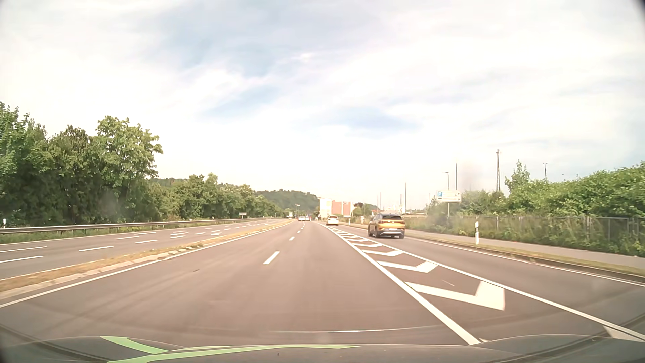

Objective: Follow the waypoints while adhering to traffic rules and regulations

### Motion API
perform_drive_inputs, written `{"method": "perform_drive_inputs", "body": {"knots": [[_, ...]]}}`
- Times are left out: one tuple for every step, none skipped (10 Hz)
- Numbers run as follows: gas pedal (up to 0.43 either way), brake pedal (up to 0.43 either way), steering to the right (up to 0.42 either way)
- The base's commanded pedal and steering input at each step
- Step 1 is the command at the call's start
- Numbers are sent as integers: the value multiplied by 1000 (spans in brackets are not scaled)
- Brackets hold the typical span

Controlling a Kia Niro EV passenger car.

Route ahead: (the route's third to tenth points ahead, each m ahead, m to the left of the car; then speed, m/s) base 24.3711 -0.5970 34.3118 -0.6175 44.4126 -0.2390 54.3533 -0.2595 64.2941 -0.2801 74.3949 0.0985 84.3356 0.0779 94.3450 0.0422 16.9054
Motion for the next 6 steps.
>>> {"method": "perform_drive_inputs", "body": {"knots": [[59,0,-3],[59,0,-3],[59,0,-3],[67,0,-3],[67,0,-3],[79,0,-3]]}}
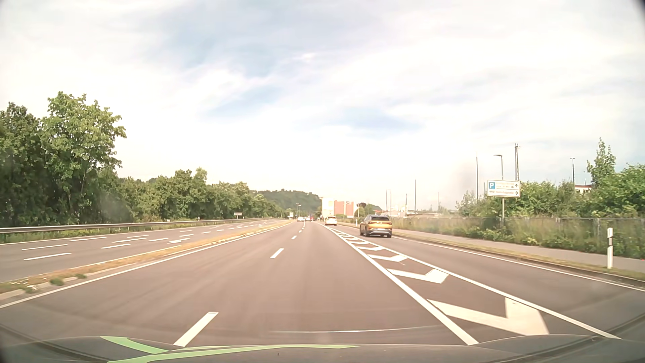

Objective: Follow the waypoints while adhering to traffic rules and regulations

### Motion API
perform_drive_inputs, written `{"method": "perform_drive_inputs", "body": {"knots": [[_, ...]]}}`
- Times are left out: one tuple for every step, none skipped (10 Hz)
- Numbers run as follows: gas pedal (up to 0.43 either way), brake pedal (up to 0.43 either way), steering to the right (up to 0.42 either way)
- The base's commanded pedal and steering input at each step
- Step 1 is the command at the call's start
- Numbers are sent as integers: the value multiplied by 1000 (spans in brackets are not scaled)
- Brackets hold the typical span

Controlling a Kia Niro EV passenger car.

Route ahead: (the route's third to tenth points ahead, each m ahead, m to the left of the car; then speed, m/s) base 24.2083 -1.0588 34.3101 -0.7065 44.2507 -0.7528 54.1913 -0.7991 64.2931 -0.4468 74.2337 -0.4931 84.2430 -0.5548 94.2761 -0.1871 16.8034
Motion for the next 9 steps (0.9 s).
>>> {"method": "perform_drive_inputs", "body": {"knots": [[79,0,-3],[87,0,-3],[87,0,-3],[87,0,-3],[87,0,-3],[87,0,-3],[87,0,-3],[87,0,-3],[87,0,-3]]}}
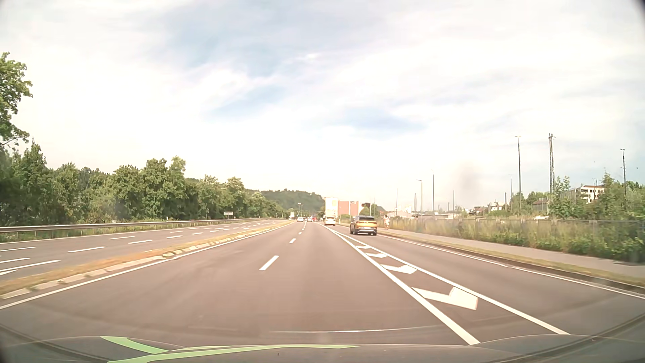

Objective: Follow the waypoints while adhering to traffic rules and regulations

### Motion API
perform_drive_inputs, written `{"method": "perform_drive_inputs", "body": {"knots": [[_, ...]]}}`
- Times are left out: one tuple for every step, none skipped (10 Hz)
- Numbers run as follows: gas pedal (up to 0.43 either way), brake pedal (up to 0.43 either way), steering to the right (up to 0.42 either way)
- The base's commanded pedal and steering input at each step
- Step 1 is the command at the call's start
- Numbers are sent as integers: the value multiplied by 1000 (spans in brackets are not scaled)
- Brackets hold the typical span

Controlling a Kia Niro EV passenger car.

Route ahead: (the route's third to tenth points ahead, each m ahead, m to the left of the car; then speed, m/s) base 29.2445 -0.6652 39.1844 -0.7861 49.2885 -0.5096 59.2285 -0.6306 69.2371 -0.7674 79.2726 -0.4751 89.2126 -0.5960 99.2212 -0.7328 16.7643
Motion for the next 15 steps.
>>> {"method": "perform_drive_inputs", "body": {"knots": [[87,0,-3],[87,0,-3],[87,0,-3],[87,0,-3],[87,0,-3],[87,0,-3],[87,0,-2],[87,0,-2],[87,0,-2],[87,0,-2],[87,0,-1],[87,0,-1],[87,0,-1],[87,0,-1],[79,0,-1]]}}
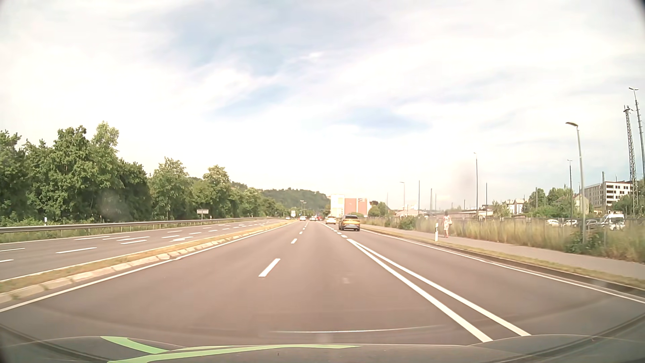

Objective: Follow the waypoints while adhering to traffic rules and regulations

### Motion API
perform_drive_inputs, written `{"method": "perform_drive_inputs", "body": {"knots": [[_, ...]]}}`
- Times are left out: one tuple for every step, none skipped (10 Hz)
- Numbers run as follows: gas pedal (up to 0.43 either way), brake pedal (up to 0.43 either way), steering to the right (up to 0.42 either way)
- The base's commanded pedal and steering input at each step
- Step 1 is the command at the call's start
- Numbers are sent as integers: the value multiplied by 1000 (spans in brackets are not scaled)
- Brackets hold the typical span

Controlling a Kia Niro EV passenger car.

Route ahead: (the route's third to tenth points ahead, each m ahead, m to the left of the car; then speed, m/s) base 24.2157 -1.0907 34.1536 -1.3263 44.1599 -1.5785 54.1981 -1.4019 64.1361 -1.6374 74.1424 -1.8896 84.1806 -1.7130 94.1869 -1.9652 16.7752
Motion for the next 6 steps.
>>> {"method": "perform_drive_inputs", "body": {"knots": [[79,0,0],[79,0,0],[79,0,0],[79,0,1],[79,0,1],[79,0,1]]}}
